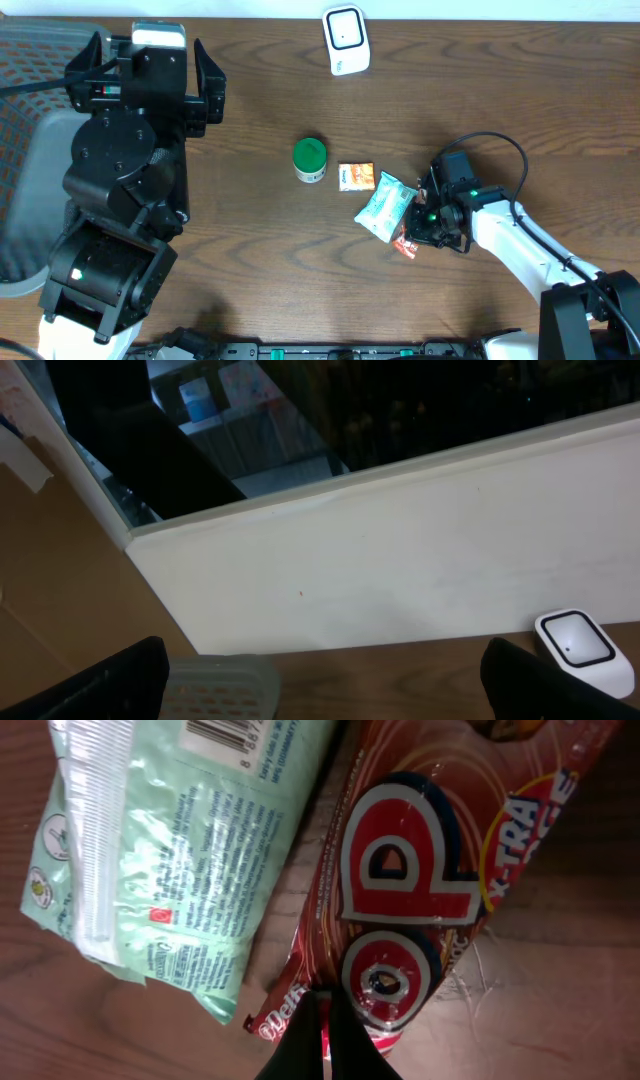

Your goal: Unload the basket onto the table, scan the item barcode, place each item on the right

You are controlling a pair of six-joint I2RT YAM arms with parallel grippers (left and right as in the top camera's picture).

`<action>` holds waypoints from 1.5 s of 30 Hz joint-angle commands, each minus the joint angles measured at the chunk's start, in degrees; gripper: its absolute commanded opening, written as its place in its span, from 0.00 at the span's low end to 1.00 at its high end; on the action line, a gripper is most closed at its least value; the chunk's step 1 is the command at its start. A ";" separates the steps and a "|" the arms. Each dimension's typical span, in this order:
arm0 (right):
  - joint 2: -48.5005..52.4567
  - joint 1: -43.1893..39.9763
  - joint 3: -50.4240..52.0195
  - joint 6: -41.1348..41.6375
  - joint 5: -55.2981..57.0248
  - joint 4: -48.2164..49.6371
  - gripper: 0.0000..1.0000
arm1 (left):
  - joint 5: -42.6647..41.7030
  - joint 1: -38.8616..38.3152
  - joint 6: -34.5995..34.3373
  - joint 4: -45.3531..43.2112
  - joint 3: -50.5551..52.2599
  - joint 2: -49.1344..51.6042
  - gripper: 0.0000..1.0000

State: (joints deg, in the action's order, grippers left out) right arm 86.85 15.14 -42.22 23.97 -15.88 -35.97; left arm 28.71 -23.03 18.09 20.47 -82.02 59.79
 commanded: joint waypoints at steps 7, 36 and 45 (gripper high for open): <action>0.52 0.35 2.45 0.87 -0.15 3.54 0.01 | 0.90 0.24 0.74 0.00 -1.46 -0.33 1.00; -12.20 -7.19 -2.95 -5.62 -13.60 3.80 0.99 | 0.90 0.24 0.74 0.02 -1.46 -0.33 1.00; -8.79 -9.03 -2.69 -2.43 2.86 4.13 0.99 | 0.87 0.24 0.72 0.02 -1.46 -0.33 1.00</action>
State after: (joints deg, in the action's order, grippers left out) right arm 75.55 7.11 -44.29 17.76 -19.09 -32.01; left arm 28.71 -23.03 18.09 20.58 -82.02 59.79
